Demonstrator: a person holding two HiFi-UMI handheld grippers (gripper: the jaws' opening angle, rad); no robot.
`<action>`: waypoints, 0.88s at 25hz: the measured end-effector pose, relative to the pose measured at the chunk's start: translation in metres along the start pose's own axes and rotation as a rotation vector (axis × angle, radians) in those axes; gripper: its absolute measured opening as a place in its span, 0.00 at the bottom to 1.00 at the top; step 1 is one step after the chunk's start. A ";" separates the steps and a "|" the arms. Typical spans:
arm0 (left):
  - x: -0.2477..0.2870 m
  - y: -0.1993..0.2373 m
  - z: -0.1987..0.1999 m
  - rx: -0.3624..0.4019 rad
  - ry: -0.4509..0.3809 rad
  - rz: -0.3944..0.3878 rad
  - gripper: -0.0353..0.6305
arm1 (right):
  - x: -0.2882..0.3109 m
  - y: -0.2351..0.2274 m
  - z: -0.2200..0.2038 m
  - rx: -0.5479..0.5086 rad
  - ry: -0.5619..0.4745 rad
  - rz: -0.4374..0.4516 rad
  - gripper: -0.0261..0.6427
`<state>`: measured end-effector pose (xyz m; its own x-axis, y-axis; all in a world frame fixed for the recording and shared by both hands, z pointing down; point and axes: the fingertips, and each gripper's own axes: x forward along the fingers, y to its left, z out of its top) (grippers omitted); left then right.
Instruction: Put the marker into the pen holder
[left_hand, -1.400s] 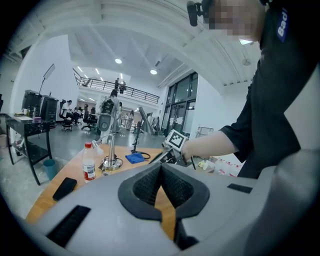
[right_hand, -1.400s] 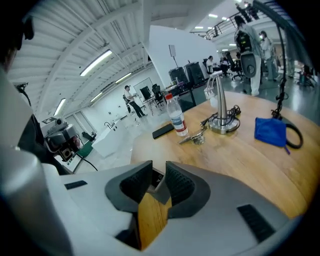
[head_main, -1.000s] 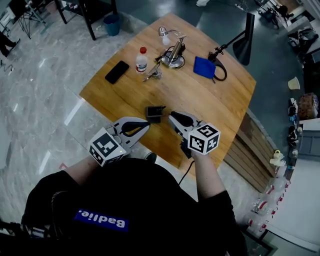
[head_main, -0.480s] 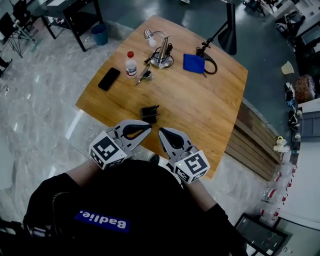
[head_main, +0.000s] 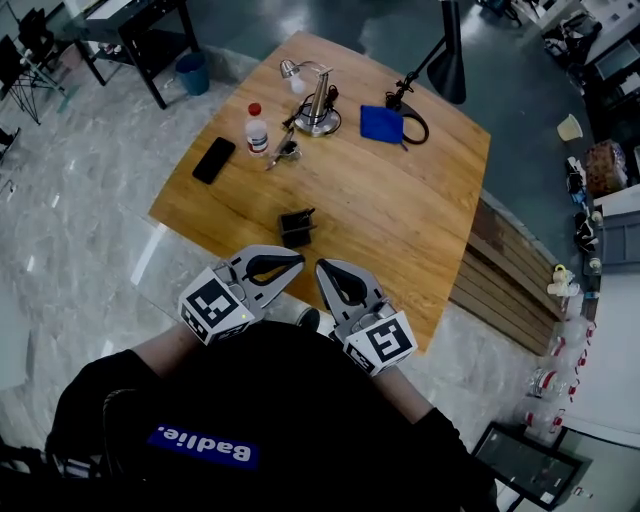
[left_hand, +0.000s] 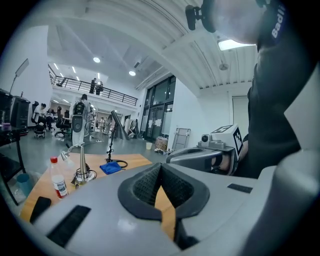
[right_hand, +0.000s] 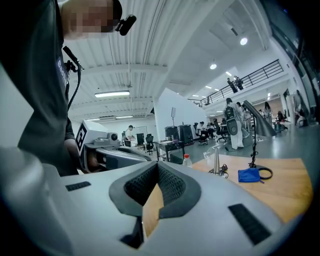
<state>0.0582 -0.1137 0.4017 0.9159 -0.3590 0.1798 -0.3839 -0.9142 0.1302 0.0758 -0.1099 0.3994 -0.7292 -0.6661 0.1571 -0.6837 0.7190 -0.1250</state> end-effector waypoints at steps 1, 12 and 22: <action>-0.001 0.000 0.000 -0.002 -0.001 0.002 0.07 | 0.001 0.001 -0.001 -0.004 -0.002 0.003 0.05; -0.007 0.002 0.000 -0.004 0.007 0.015 0.07 | 0.002 0.001 -0.003 0.016 0.015 0.004 0.05; -0.005 0.006 -0.002 -0.014 -0.004 0.032 0.07 | 0.004 -0.002 -0.011 0.042 0.031 0.011 0.05</action>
<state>0.0513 -0.1170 0.4032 0.9037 -0.3884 0.1801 -0.4142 -0.8997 0.1382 0.0749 -0.1118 0.4115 -0.7361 -0.6508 0.1860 -0.6764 0.7172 -0.1676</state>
